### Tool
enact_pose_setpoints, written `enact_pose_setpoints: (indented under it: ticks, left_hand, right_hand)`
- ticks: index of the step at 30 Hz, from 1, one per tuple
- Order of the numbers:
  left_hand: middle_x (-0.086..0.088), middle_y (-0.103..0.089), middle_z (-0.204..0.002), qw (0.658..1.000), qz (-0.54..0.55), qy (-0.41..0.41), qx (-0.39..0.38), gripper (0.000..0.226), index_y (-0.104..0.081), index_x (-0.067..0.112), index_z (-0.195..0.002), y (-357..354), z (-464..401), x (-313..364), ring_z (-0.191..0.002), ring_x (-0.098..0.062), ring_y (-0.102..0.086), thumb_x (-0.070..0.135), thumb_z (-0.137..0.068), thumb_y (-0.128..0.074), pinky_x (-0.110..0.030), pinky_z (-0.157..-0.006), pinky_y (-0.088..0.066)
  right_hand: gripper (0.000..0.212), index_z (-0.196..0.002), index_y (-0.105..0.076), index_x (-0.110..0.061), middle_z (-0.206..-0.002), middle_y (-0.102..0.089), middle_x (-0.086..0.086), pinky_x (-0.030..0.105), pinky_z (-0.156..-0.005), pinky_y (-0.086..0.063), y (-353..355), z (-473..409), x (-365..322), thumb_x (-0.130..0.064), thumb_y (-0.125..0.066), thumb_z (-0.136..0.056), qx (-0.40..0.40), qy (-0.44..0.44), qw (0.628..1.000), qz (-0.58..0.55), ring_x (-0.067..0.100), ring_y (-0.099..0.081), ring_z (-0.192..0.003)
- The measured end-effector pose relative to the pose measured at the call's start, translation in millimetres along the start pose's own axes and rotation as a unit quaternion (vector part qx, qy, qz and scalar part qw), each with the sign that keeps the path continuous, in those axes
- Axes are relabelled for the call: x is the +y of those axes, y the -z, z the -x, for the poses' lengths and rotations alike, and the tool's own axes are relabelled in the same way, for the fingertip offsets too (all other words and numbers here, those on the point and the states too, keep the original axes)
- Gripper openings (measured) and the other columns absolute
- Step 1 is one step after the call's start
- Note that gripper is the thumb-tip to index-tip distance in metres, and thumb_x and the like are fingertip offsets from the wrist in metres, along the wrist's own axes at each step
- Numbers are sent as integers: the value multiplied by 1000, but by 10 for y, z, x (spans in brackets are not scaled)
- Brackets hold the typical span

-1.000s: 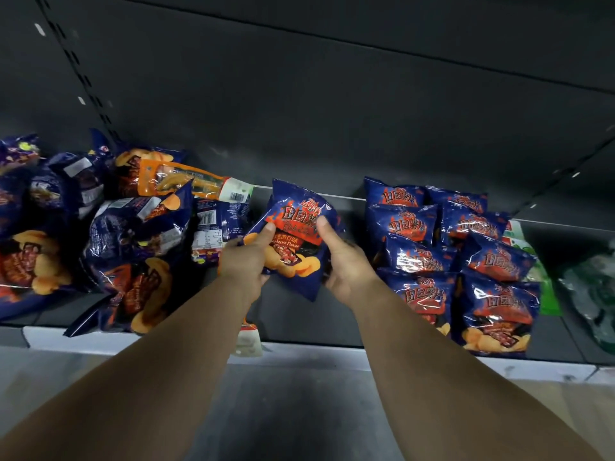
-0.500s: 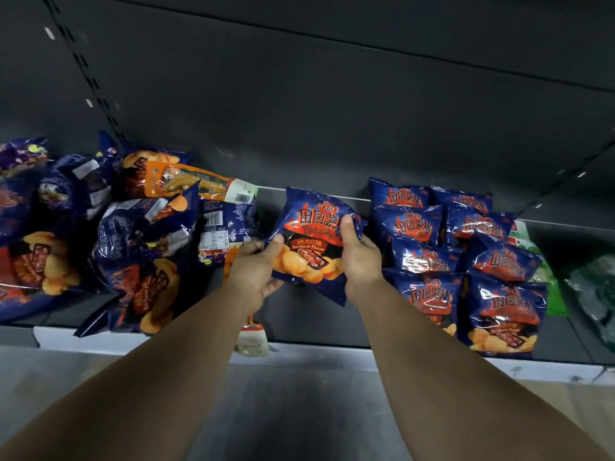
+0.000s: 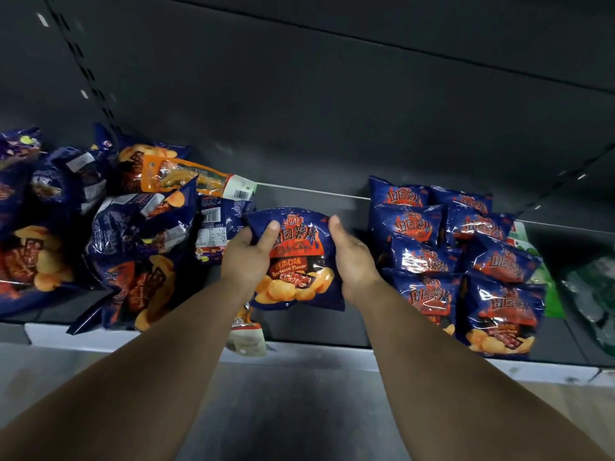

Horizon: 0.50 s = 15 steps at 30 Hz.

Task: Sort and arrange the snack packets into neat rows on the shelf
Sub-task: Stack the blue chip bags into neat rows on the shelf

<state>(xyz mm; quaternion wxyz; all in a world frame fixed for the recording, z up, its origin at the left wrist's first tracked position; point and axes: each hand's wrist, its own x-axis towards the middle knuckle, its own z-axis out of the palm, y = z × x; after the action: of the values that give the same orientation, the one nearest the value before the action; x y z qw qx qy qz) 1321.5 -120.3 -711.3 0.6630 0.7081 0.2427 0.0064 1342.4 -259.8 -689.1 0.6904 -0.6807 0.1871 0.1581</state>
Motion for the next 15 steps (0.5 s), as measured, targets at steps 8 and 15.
enact_pose_setpoints:
  ticks: [8, 15]
  left_hand:
    - [2, -65, -97, 998, -45, -44, 31, 28, -60, 22, -95, -72, -10, -13, -99, -21, -60, 49, -88, -57, -40, -94, -48]
    - [4, -63, -109, 998, -35, -44, -3, 38, -56, 26, -116, -47, -40, 35, -107, -20, -59, 52, -87, -56, -40, -97, -46]
  right_hand:
    - [27, -71, -60, -14, -73, -66, 4, 35, -77, -54, -16, -58, -29, -25, -56, -96, 90, 52, 994, -33, 20, -61, -69]
    - [25, -72, -59, -13, -73, -65, 6, 38, -78, -54, -35, -56, -53, -22, -56, -95, 110, 76, 990, -43, 22, -60, -72]
